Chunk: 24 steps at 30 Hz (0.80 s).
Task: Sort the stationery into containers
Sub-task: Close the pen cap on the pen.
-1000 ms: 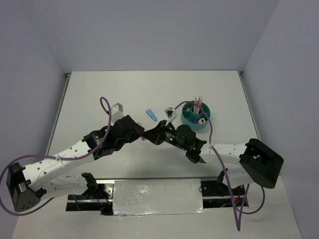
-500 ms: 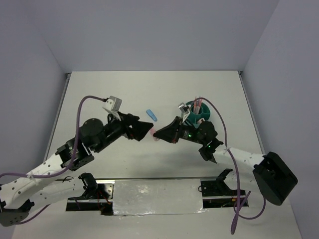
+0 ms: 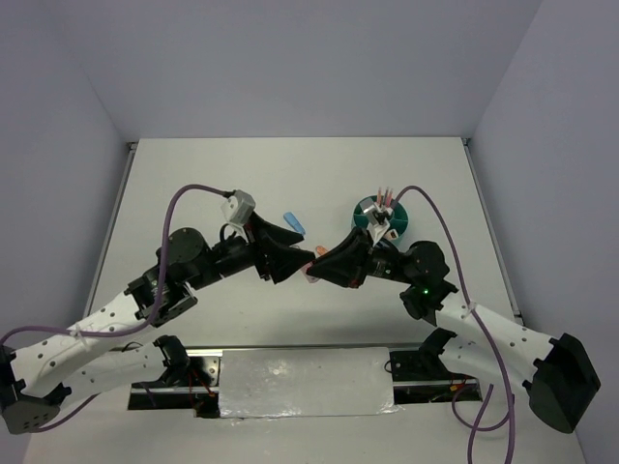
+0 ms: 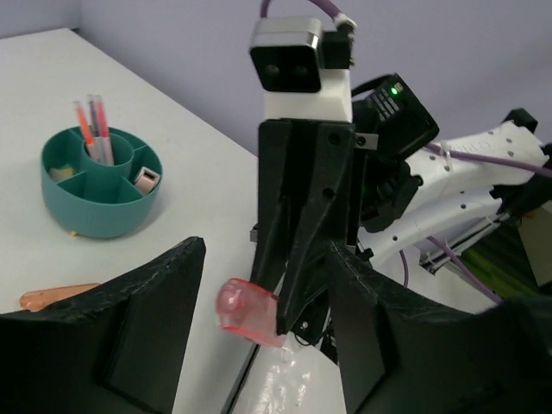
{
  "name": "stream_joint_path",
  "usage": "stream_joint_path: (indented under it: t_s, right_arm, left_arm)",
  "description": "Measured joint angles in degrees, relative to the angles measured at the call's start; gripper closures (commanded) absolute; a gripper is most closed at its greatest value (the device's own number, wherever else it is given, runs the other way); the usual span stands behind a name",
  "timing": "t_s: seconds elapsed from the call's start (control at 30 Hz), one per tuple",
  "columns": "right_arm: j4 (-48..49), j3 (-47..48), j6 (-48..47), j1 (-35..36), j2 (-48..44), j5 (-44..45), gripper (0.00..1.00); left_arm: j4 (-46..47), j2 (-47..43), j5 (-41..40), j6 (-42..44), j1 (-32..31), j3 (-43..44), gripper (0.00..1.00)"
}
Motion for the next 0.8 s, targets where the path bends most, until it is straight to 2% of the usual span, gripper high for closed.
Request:
stream_joint_path:
  t_s: [0.03, 0.07, 0.1, 0.23, 0.3, 0.33, 0.37, 0.4, 0.57, 0.8]
  right_arm:
    - [-1.07, 0.52, -0.48, 0.02, -0.02, 0.48, 1.00]
    - [-1.95, 0.94, -1.03, 0.07, -0.07, 1.05, 1.00]
    - [-2.34, 1.11, -1.29, 0.09, -0.09, 1.33, 1.00]
    - [-3.56, 1.27, -2.32, 0.24, -1.18, 1.49, 1.00]
    - [-4.44, 1.92, -2.75, 0.24, -1.38, 1.62, 1.00]
    - [-4.76, 2.29, -2.91, 0.28, -1.40, 1.33, 1.00]
    - [-4.90, 2.64, -3.04, 0.39, -1.49, 1.07, 1.00]
    - [-5.20, 2.95, -3.56, 0.44, -1.55, 1.09, 1.00]
    - [-4.85, 3.28, -4.68, 0.59, -1.62, 0.17, 1.00]
    - [-2.84, 3.26, -5.31, 0.59, 0.28, -1.33, 1.00]
  left_arm:
    - [1.09, 0.94, 1.33, -0.68, 0.00, -0.04, 0.37]
    - [1.90, 1.66, 2.43, -1.22, 0.00, -0.09, 0.45]
    - [2.45, 2.14, 3.17, -1.92, 0.00, -0.09, 0.48]
    - [3.48, 2.99, 4.00, -2.16, 0.42, -0.09, 0.50]
    - [3.61, 2.99, 4.09, -2.27, 0.44, -0.09, 0.64]
    - [3.69, 2.99, 3.93, -2.21, 0.50, -0.09, 0.74]
    - [3.78, 2.99, 3.65, -2.16, 0.68, -0.09, 0.94]
    - [4.24, 2.99, 3.85, -3.19, 0.76, -0.07, 1.00]
    - [4.15, 2.49, 2.99, -4.55, 0.50, 0.13, 1.00]
    - [-1.29, 2.01, -2.29, -8.85, 0.22, 1.92, 1.00]
